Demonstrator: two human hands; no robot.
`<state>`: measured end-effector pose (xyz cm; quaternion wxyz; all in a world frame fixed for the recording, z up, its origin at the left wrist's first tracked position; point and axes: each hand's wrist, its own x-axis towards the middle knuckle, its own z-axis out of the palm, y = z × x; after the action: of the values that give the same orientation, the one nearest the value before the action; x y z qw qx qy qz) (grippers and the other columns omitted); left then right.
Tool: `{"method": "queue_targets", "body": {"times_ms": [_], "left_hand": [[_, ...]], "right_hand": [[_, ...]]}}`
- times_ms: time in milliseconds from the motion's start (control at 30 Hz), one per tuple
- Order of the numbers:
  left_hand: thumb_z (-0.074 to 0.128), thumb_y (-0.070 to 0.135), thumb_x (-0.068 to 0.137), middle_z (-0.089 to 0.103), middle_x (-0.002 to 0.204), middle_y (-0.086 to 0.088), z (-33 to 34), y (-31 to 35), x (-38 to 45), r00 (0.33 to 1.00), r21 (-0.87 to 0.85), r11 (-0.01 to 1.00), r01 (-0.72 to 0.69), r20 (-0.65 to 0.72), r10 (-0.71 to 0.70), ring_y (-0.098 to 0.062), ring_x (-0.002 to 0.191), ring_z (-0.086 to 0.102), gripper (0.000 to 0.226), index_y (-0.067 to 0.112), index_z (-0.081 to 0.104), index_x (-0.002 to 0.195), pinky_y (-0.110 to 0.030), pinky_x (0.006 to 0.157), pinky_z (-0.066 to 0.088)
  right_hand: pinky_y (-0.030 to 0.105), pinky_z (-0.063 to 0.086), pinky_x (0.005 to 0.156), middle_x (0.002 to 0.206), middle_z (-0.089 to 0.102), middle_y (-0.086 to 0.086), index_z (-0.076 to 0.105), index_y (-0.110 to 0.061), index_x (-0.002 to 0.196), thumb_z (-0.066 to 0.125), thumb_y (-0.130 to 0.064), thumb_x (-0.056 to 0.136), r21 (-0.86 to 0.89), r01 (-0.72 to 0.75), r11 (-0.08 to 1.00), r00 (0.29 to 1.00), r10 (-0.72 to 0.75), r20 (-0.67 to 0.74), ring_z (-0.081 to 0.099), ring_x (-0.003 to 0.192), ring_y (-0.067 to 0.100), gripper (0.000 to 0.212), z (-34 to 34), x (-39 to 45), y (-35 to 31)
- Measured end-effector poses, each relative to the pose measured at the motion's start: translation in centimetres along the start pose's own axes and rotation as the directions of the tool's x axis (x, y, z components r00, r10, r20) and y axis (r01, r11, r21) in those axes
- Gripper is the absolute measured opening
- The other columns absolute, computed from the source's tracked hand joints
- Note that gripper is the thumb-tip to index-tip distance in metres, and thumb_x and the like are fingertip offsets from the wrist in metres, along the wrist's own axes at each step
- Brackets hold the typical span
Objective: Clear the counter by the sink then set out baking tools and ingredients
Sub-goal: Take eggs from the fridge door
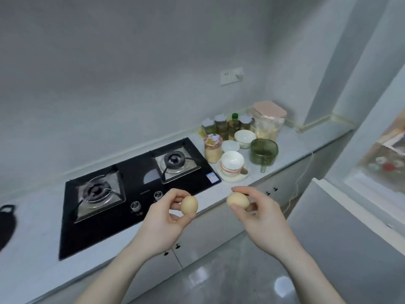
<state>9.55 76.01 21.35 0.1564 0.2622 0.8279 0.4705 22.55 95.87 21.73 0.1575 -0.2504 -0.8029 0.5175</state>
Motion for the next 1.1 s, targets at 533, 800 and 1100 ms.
{"method": "queue_targets", "body": {"times_ms": [533, 800, 1100], "left_hand": [[0.078, 0.021, 0.083, 0.067, 0.106, 0.012, -20.7, -11.7, -17.8, 0.871, -0.034, 0.97, 0.243, -0.431, -0.233, -0.003, 0.094, 0.064, 0.03, 0.036, 0.063, 0.105, -0.019, 0.073, 0.055], [0.078, 0.025, 0.084, 0.07, 0.104, 0.011, -30.3, -19.8, -29.4, 0.702, -0.137, 0.924, 0.356, -0.613, -0.361, -0.005, 0.09, 0.069, 0.028, 0.034, 0.064, 0.105, -0.022, 0.073, 0.056], [0.076, 0.037, 0.084, 0.069, 0.105, 0.017, -35.6, -27.7, -33.1, 0.476, -0.238, 0.847, 0.476, -0.739, -0.476, -0.001, 0.092, 0.067, 0.024, 0.037, 0.063, 0.105, -0.02, 0.074, 0.057]], "right_hand": [[0.014, 0.05, 0.076, 0.109, 0.066, -0.022, 0.066, -0.042, 0.113, 0.076, -0.024, 0.089, 0.061, 0.305, 0.951, 0.824, -0.295, 0.484, 0.061, 0.091, 0.002, 0.032, 24.9, -5.5, -11.3], [0.009, 0.047, 0.072, 0.105, 0.067, -0.021, 0.068, -0.037, 0.114, 0.075, -0.024, 0.089, 0.134, 0.391, 0.911, 0.632, -0.371, 0.68, 0.06, 0.092, -0.006, 0.029, 40.2, -10.6, -17.3], [0.009, 0.049, 0.069, 0.108, 0.066, -0.02, 0.066, -0.041, 0.113, 0.074, -0.032, 0.09, 0.122, 0.432, 0.894, 0.432, -0.324, 0.841, 0.063, 0.087, -0.004, 0.026, 52.0, -10.6, -20.6]]}}
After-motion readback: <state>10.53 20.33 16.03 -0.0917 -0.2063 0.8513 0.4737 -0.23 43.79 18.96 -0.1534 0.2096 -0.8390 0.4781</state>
